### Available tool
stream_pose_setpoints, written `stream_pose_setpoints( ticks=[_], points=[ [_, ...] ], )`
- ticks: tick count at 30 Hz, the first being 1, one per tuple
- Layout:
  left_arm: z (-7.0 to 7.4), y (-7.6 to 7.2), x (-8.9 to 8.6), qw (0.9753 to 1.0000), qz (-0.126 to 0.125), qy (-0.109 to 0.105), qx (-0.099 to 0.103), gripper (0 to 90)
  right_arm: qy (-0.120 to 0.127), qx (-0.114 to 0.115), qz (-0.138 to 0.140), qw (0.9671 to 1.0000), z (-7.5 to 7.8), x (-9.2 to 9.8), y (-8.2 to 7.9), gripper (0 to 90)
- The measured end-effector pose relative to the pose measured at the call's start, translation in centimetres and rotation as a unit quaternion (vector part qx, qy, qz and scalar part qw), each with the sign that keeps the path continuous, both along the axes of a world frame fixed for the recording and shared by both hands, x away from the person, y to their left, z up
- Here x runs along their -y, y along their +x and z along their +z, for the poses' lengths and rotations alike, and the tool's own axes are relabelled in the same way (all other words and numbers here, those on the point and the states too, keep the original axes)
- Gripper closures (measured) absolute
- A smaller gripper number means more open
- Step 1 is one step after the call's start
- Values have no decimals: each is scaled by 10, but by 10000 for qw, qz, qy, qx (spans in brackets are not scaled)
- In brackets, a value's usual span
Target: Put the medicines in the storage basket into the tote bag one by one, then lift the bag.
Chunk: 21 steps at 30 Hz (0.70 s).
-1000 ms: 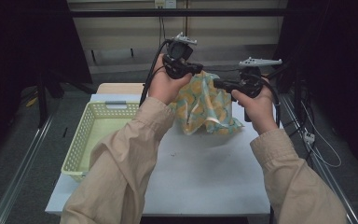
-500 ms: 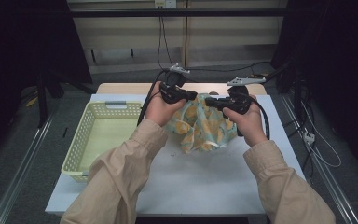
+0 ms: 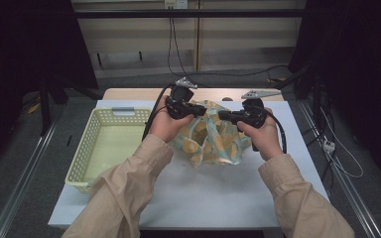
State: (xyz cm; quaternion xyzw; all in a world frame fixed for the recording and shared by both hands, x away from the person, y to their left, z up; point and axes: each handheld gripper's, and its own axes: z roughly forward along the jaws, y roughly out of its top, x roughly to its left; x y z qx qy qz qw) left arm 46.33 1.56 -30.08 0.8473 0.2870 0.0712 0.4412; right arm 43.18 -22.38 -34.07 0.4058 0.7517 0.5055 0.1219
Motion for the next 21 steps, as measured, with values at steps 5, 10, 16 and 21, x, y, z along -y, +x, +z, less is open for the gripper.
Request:
stream_pose_setpoints(
  ticks=[5, 10, 16, 21],
  points=[
    [1, -7, -5, 9999, -88, -49, -44, 611, 37, -5, -8, 10000, -1, 1, -2, 884],
    [4, -13, -11, 9998, -65, -110, -136, 366, 164, -99, 12, 9998, -4, 2, -5, 749],
    [3, -22, -21, 9998, -90, -76, -161, 193, 70, -196, 103, 9997, -5, 2, -12, 429],
    [0, -27, -32, 9998, -133, -79, -82, 124, -59, -164, 126, 9998, -5, 3, -18, 263]
  ],
)
